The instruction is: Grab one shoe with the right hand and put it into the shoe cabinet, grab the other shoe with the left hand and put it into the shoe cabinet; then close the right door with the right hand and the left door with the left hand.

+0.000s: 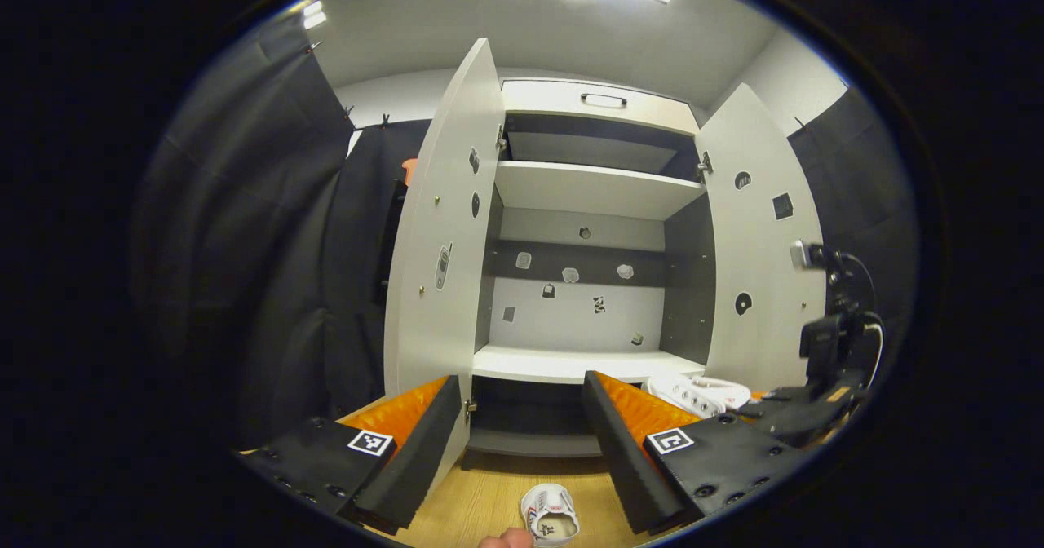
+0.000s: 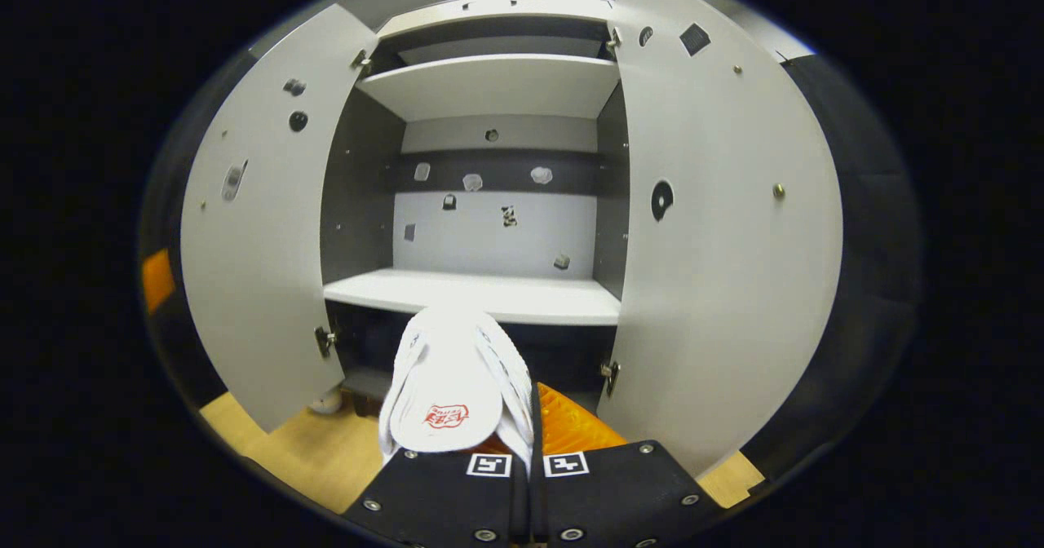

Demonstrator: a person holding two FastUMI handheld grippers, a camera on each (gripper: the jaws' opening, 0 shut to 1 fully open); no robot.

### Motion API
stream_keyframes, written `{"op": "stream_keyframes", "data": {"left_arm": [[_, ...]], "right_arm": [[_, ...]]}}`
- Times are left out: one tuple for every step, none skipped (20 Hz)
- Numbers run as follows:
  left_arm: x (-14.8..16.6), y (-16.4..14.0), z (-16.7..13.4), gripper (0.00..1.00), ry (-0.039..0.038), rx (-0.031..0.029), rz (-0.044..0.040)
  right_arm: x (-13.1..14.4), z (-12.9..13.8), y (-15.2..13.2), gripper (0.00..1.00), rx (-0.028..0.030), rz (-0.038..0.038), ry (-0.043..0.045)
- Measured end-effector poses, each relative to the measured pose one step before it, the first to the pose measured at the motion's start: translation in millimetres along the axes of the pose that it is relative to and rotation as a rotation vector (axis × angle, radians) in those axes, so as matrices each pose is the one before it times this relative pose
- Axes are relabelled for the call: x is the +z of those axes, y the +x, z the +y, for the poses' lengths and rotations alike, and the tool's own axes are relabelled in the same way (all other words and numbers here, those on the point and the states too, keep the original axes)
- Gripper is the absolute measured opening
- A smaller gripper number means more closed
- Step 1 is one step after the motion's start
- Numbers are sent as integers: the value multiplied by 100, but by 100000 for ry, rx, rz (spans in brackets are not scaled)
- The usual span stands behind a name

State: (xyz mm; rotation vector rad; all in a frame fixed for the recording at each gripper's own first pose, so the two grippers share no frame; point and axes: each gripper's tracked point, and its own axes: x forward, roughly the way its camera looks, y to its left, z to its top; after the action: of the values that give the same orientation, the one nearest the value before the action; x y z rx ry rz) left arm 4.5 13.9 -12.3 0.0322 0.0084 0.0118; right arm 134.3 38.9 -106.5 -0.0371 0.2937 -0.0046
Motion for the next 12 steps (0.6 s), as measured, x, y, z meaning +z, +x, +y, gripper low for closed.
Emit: {"op": "stream_keyframes", "data": {"left_arm": [[47, -91, 68, 98, 197, 40, -263], [-81, -121, 18, 98, -44, -55, 4], [-48, 10, 20, 97, -179, -38, 196], [-178, 19, 27, 97, -118, 175, 306], [-68, -15, 109, 98, -229, 321, 42], [-7, -99, 78, 97, -399, 86, 50], [-76, 45, 77, 97, -495, 141, 208], [-201, 14, 155, 98, -292, 239, 360], [17, 39, 209, 95, -159, 537, 279], [-15, 84, 221, 97, -59, 566, 143], [13, 98, 190, 97, 143, 426, 87], [28, 135, 216, 97, 428, 663, -21]], "right_arm": [[1399, -321, 315, 0, -358, -1305, 212], [1885, -131, 1684, 0, -375, -636, -463], [1579, -348, 1878, 0, -1174, -531, 161], [813, -364, 1904, 0, -1587, 892, 1032], [1417, 177, 2359, 0, -1401, 2471, 1198], [436, -529, 1851, 0, -1650, 1929, 1071], [74, -460, 2641, 0, -2422, 2034, 768], [-83, -320, 2226, 0, -2676, 2284, -206], [-419, -389, 2165, 0, -2946, 1993, -568], [-549, -327, 1857, 0, -2687, 2416, -255], [-451, -167, 1876, 0, -1967, 2915, 511], [-603, -121, 1592, 0, -1836, 3522, 1233]]}}
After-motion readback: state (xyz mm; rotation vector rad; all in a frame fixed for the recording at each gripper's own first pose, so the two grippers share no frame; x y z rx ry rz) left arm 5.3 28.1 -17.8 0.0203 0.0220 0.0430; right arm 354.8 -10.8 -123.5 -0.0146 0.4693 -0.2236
